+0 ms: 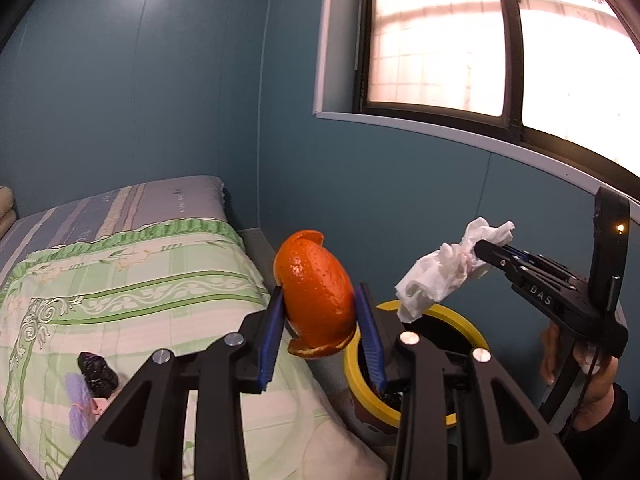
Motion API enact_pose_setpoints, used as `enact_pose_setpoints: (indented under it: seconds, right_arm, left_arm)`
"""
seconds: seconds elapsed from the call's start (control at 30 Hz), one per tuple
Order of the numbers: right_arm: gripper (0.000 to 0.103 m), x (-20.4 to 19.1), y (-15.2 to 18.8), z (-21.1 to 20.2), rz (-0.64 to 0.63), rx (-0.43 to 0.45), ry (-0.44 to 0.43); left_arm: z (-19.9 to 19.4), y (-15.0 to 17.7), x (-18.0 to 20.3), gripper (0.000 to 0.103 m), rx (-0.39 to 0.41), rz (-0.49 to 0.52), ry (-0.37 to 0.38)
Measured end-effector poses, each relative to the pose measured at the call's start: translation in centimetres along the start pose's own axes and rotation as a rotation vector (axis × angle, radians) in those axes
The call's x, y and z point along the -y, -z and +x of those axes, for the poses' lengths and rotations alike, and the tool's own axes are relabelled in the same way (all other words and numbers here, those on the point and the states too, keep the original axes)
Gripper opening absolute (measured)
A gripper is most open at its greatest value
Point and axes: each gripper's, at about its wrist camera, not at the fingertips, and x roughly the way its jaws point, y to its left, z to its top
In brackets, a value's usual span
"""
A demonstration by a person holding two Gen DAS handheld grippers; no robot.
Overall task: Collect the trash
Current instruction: 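Carry the orange peel and white tissue over the yellow-rimmed bin with both tools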
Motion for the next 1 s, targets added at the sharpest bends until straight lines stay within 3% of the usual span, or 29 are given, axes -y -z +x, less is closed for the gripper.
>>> enact_pose_setpoints:
  seconds: [0.53,1.0]
  right_arm:
    - [0.015,3.6,2.3,1.5,0.003,-0.015,0.217]
    - [0.015,6.5,4.8,4.3,0.031,-0.111,0.312]
  left_arm:
    - [6.3,0.9,4.6,0.034,-0.074,0.028,0.111]
    - [12.3,2.8,6.7,0.034,-0.187,0.022,0.141]
